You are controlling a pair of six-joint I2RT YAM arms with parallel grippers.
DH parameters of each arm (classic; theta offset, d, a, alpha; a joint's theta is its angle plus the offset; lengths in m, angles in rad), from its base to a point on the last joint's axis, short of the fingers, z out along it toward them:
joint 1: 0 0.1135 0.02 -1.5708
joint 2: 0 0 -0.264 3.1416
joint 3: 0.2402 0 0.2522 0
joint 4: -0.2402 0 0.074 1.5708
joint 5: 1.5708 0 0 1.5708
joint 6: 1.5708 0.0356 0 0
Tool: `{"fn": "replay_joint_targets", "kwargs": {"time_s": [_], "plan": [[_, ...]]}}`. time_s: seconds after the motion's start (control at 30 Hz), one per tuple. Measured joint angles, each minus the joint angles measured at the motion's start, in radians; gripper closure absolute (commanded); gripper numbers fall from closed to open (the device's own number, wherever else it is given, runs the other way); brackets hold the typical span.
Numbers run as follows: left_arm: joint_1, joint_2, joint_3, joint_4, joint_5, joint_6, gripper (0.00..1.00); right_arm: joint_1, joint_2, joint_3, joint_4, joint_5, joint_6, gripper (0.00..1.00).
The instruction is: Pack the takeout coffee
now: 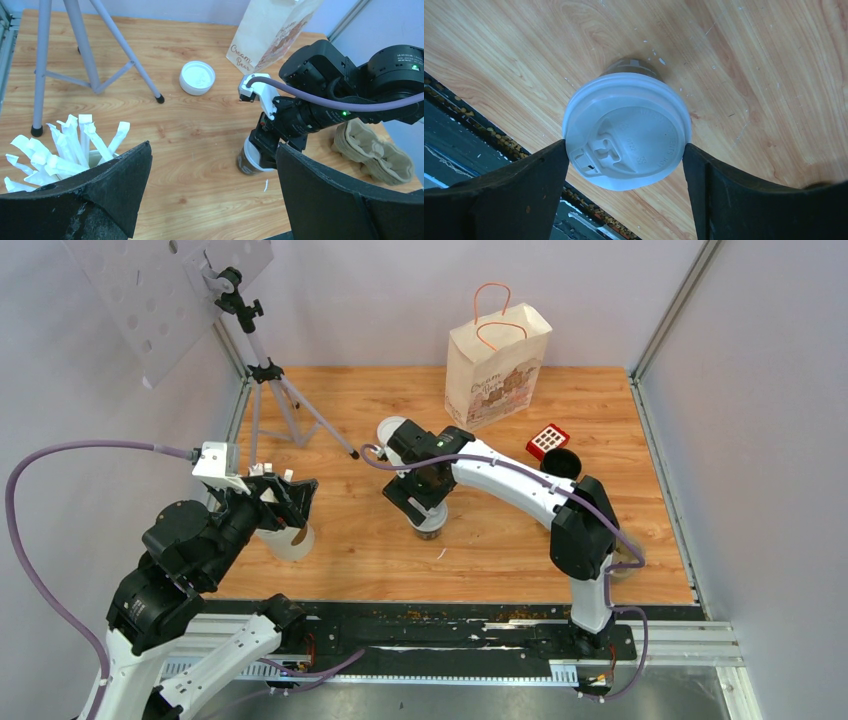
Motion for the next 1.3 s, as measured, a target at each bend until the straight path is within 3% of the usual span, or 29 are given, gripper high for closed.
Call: {"fn": "replay_joint_targets", "kwargs": {"time_s": [1.07, 1.3], "plan": [[0.000, 0.000, 0.000, -0.002, 0.004, 0.005, 0.00, -0.003, 0.010, 0.037, -0.028, -0.002, -0.010, 0.12], [0.000, 0.070, 0.030, -0.010, 0.024, 0.015, 0.00, -0.033, -0.049, 0.022, -0.016, -0.049, -0.008, 0.17]]}}
